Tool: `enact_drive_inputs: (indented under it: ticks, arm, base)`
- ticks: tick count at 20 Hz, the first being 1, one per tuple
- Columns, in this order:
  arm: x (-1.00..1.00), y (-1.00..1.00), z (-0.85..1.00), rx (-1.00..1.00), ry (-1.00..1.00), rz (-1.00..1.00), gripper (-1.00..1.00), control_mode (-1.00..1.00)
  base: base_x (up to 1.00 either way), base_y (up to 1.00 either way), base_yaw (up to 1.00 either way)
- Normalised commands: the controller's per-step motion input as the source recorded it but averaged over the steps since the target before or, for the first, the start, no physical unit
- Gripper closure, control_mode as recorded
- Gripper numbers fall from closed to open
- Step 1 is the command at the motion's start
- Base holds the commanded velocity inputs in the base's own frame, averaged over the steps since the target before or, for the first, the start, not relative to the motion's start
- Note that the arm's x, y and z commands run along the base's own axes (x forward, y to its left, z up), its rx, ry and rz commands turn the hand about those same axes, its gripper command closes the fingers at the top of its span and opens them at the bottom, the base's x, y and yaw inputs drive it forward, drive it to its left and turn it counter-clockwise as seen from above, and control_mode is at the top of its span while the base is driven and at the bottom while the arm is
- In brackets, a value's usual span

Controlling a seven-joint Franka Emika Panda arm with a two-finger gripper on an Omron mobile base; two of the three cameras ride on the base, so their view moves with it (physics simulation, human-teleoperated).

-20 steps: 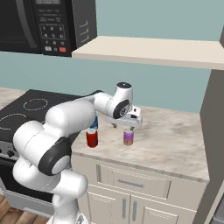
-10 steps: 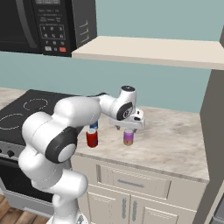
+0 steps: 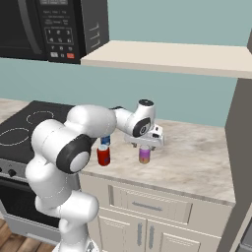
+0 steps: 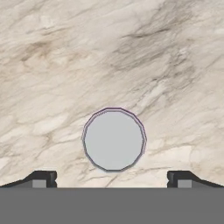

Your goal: Four empty soda cans are scattered around the kitchen. Gather all the cans and cluster them next to the stove for recycling.

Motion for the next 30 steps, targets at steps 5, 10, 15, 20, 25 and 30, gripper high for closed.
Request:
enact_drive_inputs:
  ticks: [5, 10, 15, 20, 25, 30]
  arm:
    - [0.12, 0.00, -0.11, 0.00, 0.00, 0.00, -1.00, -1.00]
    - [0.08, -0.01, -0.10, 0.00, 0.00, 0.00, -1.00, -1.00]
    - [0.06, 0.00, -0.14, 0.00, 0.00, 0.00, -1.00, -1.00]
    - [0.08, -0.01, -0.11, 0.00, 0.00, 0.00, -1.00, -1.00]
    - [0.05, 0.00, -0.09, 0.00, 0.00, 0.00, -1.00, -1.00]
    - [0.00, 0.00, -0.10, 0.00, 0.00, 0.00, 1.00, -1.00]
  base:
    - [0.00, 0.00, 0.00]
    - [0.00, 0.00, 0.00]
    - [0.00, 0.00, 0.00]
    - [0.00, 0.00, 0.00]
    - [0.00, 0.00, 0.00]
    - [0.00, 0.00, 0.00]
